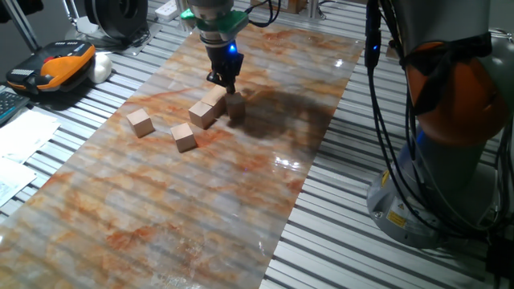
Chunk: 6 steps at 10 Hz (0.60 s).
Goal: Stack the blocks into a pyramid shape
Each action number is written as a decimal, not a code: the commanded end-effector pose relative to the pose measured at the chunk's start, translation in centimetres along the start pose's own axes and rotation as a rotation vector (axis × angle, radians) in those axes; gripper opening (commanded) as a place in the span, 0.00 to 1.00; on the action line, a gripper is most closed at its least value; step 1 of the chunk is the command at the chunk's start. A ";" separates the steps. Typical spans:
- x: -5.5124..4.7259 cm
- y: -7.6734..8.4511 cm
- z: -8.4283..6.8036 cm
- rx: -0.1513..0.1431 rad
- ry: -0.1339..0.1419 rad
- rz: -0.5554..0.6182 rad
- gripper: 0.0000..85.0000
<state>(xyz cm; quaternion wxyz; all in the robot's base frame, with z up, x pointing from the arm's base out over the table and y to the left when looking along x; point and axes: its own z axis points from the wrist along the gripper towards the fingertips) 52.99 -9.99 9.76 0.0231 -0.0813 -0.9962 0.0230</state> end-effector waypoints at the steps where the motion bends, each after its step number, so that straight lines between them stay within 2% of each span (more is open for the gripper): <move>1: 0.0 0.0 0.0 -0.010 0.008 -0.002 0.00; 2: 0.1 -0.1 0.1 -0.014 0.004 -0.004 0.00; 3: 0.2 -0.3 0.4 -0.001 -0.007 -0.005 0.00; 4: 0.3 -0.4 0.5 -0.001 -0.008 -0.003 0.00; 6: 0.3 -0.4 0.5 -0.031 0.003 0.027 0.00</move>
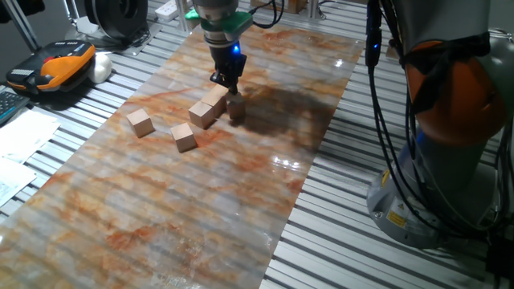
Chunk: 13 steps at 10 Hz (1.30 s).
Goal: Stack the blocks into a pyramid shape
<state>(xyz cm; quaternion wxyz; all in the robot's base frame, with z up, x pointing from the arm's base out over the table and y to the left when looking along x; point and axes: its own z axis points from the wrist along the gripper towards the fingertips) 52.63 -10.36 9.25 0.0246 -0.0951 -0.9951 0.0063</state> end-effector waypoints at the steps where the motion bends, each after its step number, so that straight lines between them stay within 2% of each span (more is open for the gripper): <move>1: 0.0 0.0 0.0 -0.012 0.021 0.003 0.00; 2: 0.0 0.1 0.0 -0.011 0.026 0.011 0.00; 3: 0.0 0.3 0.1 0.006 0.019 0.015 0.00; 4: 0.1 0.6 0.2 0.022 0.011 0.027 0.20; 6: 0.2 0.8 0.2 0.016 0.002 0.034 0.20; 7: 0.3 0.8 0.2 0.019 -0.022 0.042 0.40; 8: 0.3 0.9 0.2 0.019 -0.055 0.069 0.40; 9: 0.4 0.9 0.3 0.026 -0.078 0.095 0.60; 11: 0.6 0.8 0.3 0.037 -0.090 0.152 0.60; 13: 0.5 0.7 0.4 0.034 -0.086 0.230 0.60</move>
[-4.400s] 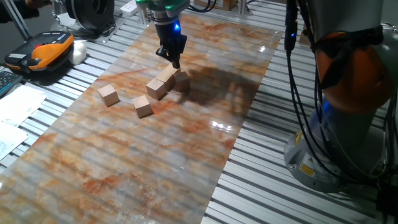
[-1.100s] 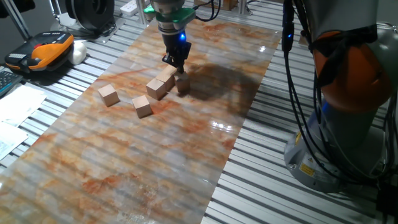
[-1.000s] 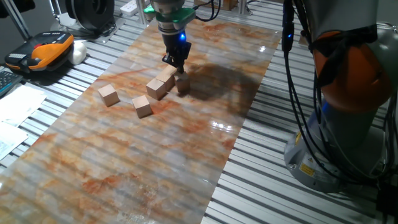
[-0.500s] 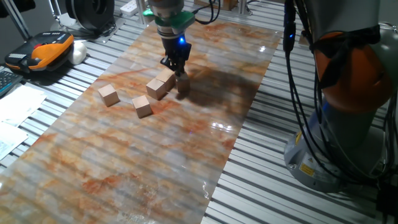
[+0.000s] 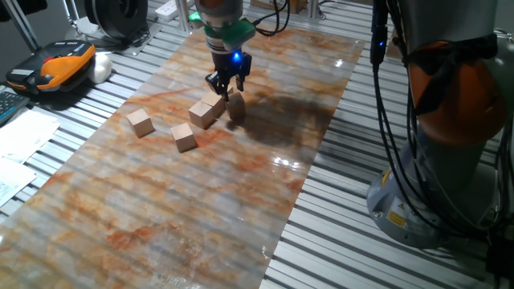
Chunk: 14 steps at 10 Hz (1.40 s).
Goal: Stack the blocks into a pyramid shape
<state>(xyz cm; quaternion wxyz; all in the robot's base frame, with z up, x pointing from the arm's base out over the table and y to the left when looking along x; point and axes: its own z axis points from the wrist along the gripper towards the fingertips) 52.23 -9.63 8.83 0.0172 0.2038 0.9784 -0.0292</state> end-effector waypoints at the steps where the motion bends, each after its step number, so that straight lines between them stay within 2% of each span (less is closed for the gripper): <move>1: 0.0 -0.1 0.1 -0.006 0.005 0.047 0.60; 4: 0.0 -0.8 0.8 0.003 -0.006 0.092 0.60; 8: -0.2 -0.7 1.1 0.017 -0.020 0.136 0.60; 9: -0.3 -0.7 1.2 0.019 -0.023 0.140 0.80; 11: -0.3 -0.5 1.6 0.022 -0.030 0.161 0.80; 12: -0.4 -0.5 1.6 -0.003 -0.018 0.164 0.80; 13: -0.4 -0.4 1.7 -0.017 -0.008 0.162 0.80; 14: -0.6 -0.4 1.9 -0.039 0.019 0.157 0.80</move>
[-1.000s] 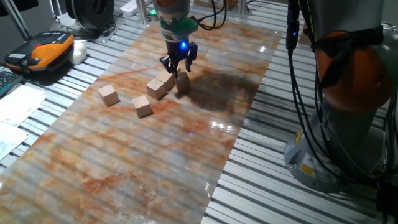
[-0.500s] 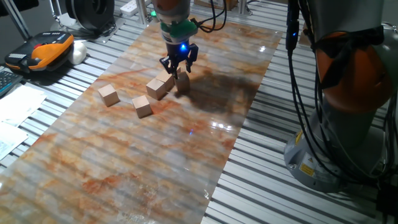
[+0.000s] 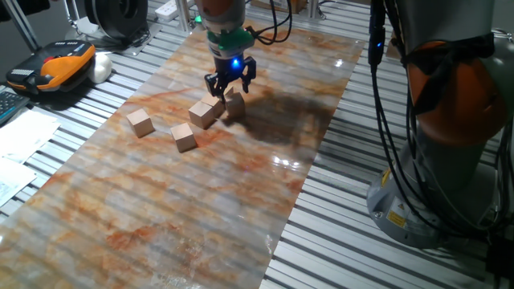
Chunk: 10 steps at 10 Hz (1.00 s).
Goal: Stack the blocks into a pyramid shape
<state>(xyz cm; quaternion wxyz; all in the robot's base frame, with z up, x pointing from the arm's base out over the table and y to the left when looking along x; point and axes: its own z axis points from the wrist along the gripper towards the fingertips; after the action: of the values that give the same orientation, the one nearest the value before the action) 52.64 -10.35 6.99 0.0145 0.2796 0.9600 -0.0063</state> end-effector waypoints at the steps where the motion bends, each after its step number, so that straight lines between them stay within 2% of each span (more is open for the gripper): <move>1: 0.0 0.0 0.1 -0.005 0.008 -0.003 0.80; 10: -0.4 -0.2 1.1 -0.006 0.010 0.011 0.80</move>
<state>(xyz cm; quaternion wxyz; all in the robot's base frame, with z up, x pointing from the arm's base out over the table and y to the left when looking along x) 52.86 -10.75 5.92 0.0106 0.2849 0.9585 -0.0018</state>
